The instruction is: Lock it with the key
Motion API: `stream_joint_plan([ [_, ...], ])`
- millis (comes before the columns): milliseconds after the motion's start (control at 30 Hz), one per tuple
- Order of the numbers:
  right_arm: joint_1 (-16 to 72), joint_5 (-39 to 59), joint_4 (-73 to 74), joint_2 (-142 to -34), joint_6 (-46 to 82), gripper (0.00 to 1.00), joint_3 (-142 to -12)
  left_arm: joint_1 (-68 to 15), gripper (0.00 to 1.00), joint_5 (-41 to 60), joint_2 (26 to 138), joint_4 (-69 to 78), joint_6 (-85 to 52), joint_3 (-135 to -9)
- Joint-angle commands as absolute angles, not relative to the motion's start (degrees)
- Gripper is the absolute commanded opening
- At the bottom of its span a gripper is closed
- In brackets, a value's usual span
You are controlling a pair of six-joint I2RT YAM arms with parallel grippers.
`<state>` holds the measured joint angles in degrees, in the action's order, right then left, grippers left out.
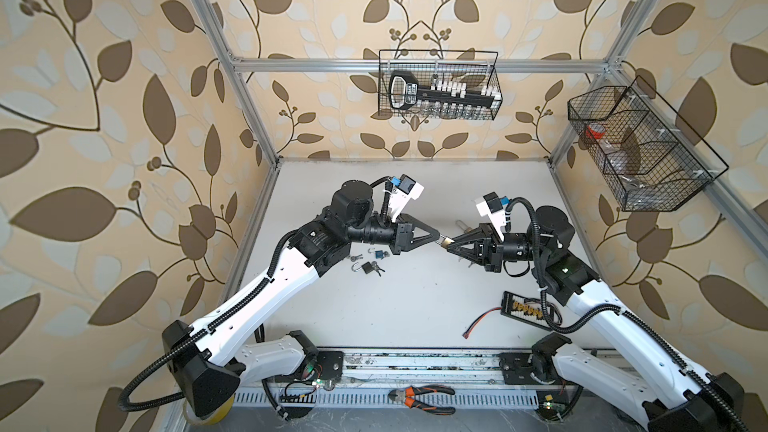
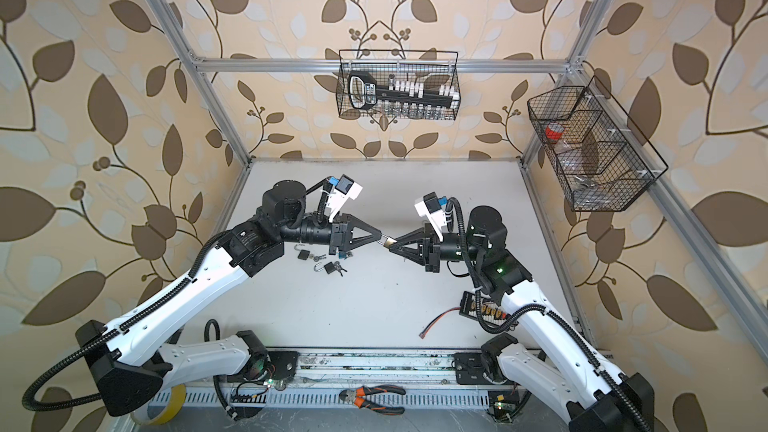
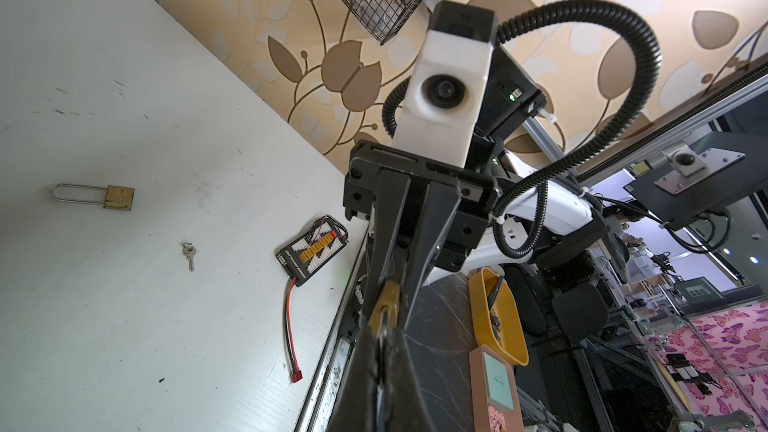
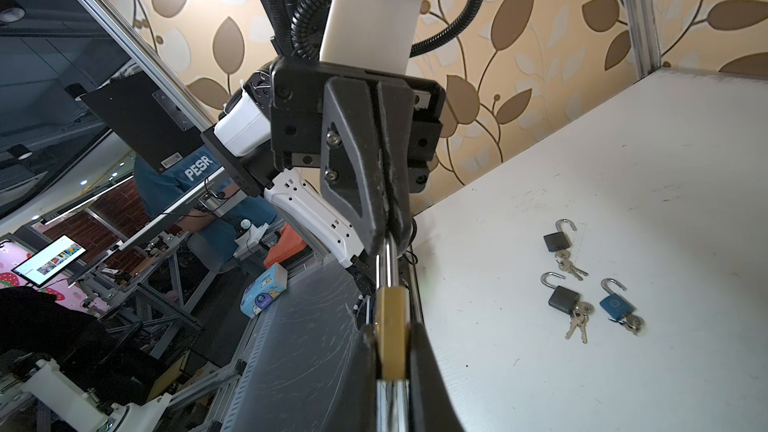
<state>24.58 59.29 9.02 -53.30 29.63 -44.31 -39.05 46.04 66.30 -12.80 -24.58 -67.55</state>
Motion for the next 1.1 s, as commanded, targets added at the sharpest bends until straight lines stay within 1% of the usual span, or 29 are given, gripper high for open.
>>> stream_joint_plan([
  [0,24.34,61.57,13.26,-52.87,33.17,0.00,-45.70,-39.48,0.00,47.20,63.92,-11.68,-22.84,-68.03],
  [200,24.39,66.13,16.07,-53.70,37.79,0.00,-46.22,-39.48,0.00,45.84,62.78,-11.95,-21.21,-67.94],
  [433,24.42,67.93,17.50,-53.68,40.50,0.00,-46.58,-39.49,0.00,46.52,63.78,-11.76,-21.22,-68.30],
  [667,24.52,66.73,20.55,-54.53,42.88,0.00,-47.09,-40.64,0.00,46.75,64.47,-9.87,-22.56,-67.08],
  [1067,24.60,63.31,21.91,-55.19,42.86,0.00,-48.24,-44.31,0.00,46.13,65.56,-8.66,-23.47,-64.82],
])
